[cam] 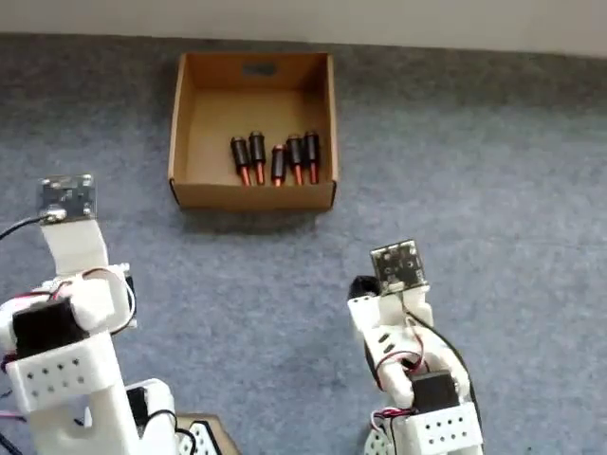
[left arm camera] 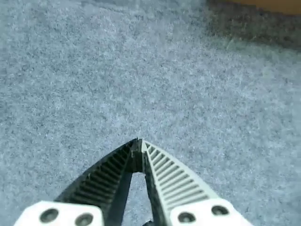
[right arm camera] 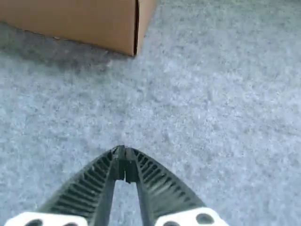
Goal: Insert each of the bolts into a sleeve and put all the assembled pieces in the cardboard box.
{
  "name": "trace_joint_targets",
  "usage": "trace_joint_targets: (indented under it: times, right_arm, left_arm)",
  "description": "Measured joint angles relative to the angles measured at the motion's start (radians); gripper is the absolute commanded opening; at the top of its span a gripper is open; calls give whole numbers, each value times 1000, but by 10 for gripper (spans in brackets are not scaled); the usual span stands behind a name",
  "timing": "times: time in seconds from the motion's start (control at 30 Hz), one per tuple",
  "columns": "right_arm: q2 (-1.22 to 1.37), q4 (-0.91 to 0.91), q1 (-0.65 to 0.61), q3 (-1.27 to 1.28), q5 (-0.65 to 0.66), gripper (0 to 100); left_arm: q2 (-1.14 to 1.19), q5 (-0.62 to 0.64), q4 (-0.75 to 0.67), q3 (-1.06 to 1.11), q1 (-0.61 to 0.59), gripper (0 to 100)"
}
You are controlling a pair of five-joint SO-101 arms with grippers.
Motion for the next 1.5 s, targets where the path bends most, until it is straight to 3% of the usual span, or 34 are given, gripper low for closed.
trace_joint_targets:
  times: [0.17,0.37,0.6,0.77,0.93,1.1,1.5]
  right_arm:
    - [0,0,0,0,0,6]
    - [0,0,0,0,-75,6]
    - [0,46,0,0,-107,6]
    - [0,95,0,0,-110,6]
    - [0,158,0,0,-110,6]
    - [0,230,0,0,-110,6]
    - [0,247,0,0,-110,6]
  left_arm:
    - [-336,-63,0,25,18,11]
    - [-690,-161,5,218,64,8]
    - [-697,-153,-5,327,64,11]
    - [-695,-150,-150,534,64,10]
    - [-692,-11,-232,763,64,8]
    - [-695,58,-235,830,64,8]
    - [-695,68,-233,914,64,8]
